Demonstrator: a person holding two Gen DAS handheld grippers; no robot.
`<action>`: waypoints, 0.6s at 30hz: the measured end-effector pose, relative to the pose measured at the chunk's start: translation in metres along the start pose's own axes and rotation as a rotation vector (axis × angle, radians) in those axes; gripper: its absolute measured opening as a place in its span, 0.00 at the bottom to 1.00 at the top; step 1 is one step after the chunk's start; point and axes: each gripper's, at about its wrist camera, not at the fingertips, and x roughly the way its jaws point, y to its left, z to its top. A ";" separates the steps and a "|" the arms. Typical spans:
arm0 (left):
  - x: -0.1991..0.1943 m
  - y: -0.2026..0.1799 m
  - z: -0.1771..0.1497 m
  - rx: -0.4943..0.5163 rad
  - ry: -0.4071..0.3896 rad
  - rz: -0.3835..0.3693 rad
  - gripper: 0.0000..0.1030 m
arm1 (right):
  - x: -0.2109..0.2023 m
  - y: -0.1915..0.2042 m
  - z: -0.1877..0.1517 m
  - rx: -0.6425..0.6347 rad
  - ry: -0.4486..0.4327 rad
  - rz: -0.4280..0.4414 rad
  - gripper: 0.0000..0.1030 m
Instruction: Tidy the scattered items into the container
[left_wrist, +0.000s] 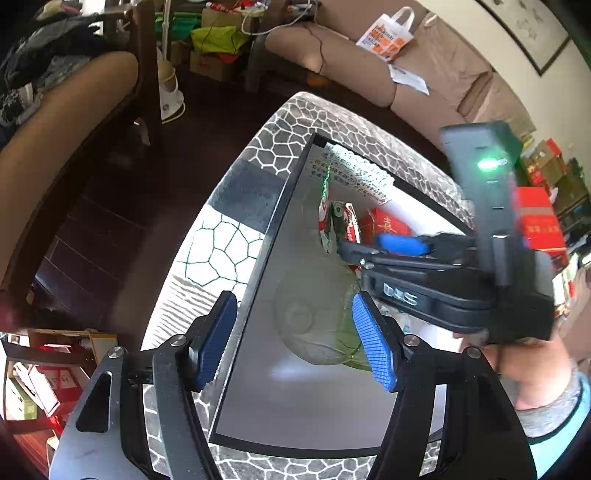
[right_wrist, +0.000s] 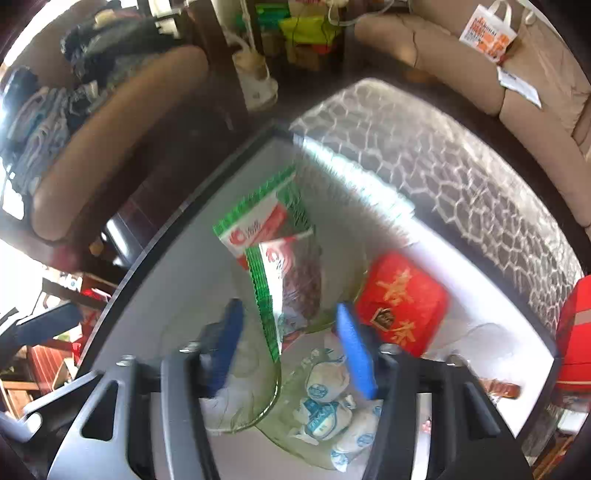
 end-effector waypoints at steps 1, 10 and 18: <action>0.001 -0.001 -0.001 0.003 0.001 -0.001 0.61 | 0.001 -0.003 0.000 0.013 -0.001 0.004 0.10; 0.011 -0.011 0.003 0.015 0.021 -0.014 0.61 | -0.003 -0.084 0.005 0.453 -0.017 0.308 0.07; 0.011 -0.019 0.011 0.035 0.027 -0.008 0.61 | 0.006 -0.088 0.013 0.469 0.025 0.310 0.11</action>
